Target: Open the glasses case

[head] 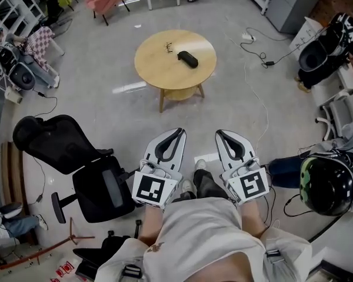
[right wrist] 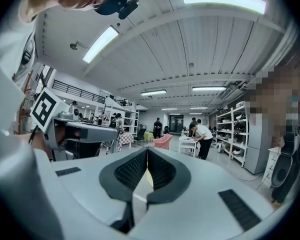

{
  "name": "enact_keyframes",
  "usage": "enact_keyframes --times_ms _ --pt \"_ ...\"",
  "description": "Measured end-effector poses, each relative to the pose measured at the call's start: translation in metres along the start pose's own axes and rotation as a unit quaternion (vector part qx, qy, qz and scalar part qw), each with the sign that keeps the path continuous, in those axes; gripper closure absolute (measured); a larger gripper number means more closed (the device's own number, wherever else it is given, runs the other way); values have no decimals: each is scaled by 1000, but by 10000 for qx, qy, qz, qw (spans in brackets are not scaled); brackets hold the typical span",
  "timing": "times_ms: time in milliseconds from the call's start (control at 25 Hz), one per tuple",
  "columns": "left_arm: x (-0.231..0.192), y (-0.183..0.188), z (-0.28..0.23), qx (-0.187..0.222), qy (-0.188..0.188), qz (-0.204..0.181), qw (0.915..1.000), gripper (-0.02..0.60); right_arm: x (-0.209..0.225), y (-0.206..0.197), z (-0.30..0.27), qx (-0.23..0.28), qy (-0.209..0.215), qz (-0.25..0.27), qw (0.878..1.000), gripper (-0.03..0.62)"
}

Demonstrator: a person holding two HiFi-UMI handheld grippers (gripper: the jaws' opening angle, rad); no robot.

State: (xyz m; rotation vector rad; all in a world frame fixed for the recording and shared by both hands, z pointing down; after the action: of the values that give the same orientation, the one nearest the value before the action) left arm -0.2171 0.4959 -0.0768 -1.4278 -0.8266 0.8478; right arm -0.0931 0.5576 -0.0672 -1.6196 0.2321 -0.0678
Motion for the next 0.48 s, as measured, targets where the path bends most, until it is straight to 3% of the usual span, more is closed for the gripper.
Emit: enact_keyframes --times_ms 480 --pt "-37 11 -100 -16 271 -207 9994 546 78 3 -77 245 382 -15 9990 574"
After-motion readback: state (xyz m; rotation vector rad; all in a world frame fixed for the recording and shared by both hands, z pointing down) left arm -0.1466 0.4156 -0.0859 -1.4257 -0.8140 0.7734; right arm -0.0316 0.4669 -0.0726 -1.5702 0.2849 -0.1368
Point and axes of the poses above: the fingertips, and each gripper's own axes: z backward along the fingers, x to its right, y out of its top, the point moved 4 cm from there along z, backward along the fingers, and after that the axes turned 1 degree about -y, right-handed, at the moved point
